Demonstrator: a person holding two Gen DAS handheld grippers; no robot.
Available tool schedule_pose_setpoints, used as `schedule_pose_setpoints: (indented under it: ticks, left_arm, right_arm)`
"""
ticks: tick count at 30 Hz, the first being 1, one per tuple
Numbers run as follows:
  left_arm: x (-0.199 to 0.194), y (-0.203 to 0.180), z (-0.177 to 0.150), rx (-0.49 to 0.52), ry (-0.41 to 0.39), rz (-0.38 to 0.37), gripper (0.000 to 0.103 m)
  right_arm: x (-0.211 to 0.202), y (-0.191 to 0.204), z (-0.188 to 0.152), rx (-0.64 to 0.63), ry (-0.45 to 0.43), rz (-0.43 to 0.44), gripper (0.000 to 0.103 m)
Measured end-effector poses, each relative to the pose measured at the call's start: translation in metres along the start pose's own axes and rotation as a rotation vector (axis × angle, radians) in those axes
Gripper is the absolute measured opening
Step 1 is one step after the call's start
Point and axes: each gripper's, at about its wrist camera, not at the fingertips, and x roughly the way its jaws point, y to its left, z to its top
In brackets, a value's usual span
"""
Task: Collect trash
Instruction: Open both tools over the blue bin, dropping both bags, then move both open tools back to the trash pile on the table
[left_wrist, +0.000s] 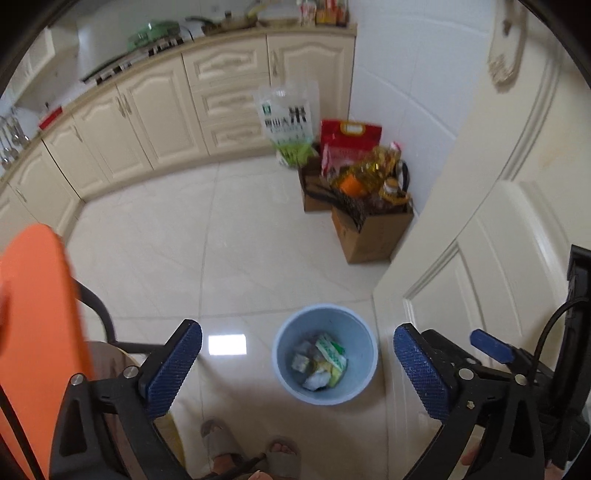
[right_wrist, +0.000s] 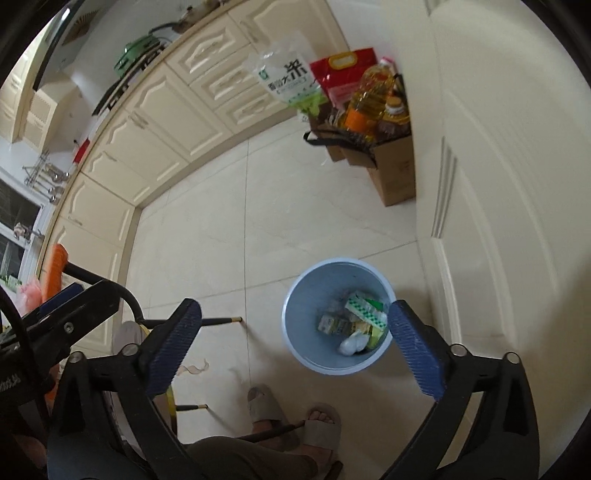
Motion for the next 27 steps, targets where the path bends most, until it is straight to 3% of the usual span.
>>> schedule_pose_setpoints:
  ticks: [12,18,27]
  left_arm:
    - [-0.153,0.040,-0.083,-0.063,-0.234,-0.007,0.102]
    - [-0.222,0.084,-0.148,-0.126,-0.340,0.026,0.102]
    - [-0.315,0.136,-0.254,-0.230,-0.483,0.141,0.102]
  right_arm:
    - [-0.099,0.088,-0.009,-0.105,-0.175,-0.016,0.103]
    - [-0.149,0.161,-0.031,-0.218,-0.259,-0.010,0.103]
    - [-0.203,0.285,-0.083,-0.416,-0.370,0.052,0.103]
